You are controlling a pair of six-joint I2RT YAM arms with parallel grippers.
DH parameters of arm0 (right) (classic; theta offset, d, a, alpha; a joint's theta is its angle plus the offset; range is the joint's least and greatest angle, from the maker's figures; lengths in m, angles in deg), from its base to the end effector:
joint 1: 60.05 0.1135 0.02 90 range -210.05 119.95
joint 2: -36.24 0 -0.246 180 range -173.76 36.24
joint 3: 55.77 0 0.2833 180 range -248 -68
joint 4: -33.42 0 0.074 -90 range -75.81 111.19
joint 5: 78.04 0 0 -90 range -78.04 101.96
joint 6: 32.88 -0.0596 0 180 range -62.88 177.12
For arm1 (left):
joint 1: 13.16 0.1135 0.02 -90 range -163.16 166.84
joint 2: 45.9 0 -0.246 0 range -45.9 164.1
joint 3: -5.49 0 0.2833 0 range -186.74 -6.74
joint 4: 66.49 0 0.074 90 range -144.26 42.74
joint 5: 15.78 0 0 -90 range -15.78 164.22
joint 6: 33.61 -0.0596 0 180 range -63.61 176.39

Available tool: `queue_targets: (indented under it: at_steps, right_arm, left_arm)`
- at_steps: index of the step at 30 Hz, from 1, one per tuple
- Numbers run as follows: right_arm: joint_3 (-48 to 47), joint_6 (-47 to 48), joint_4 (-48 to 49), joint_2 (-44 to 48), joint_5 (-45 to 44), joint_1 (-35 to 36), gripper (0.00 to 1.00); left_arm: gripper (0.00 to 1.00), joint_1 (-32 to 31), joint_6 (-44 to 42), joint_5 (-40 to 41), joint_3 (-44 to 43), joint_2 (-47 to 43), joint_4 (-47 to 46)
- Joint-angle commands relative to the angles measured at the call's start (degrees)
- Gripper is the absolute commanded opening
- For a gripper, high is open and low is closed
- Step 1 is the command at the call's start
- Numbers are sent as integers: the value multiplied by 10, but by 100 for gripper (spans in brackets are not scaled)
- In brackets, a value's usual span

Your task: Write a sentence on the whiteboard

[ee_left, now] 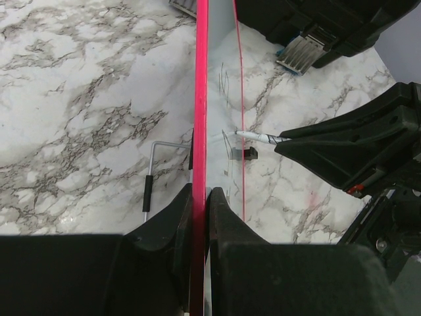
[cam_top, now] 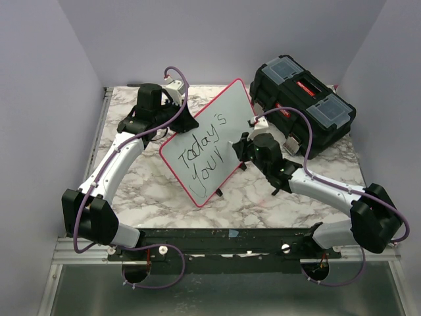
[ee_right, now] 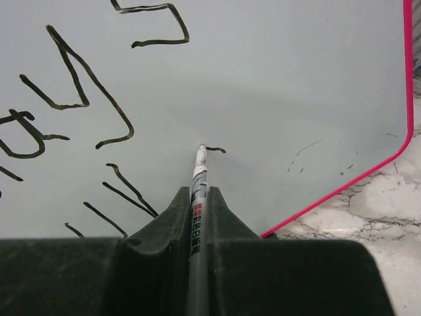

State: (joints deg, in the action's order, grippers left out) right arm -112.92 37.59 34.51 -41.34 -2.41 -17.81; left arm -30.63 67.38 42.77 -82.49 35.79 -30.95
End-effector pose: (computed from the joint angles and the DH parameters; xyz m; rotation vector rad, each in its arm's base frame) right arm 0.2741 0.2290 0.2112 -0.2098 1.9164 0.4909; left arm 0.3483 -0.1422 0.3270 0.4618 2.0641 -0.8702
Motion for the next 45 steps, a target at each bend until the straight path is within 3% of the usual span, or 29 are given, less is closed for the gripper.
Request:
queue_targets:
  at_steps: [1,17,34,45]
  right_arm:
    - [13,-16,27,-3,62,3,1]
    - [63,-24,23,12,73,3,1]
    - [73,-26,13,8,15,4,1]
    - [24,-18,4,-10,-7,3,1]
  left_arm:
    - [0,-10,-52,14,1,12,31]
    - [0,-10,-52,14,0,13,31]
    - [0,-10,-51,14,-1,15,31]
    - [0,-10,-53,15,0,14,32]
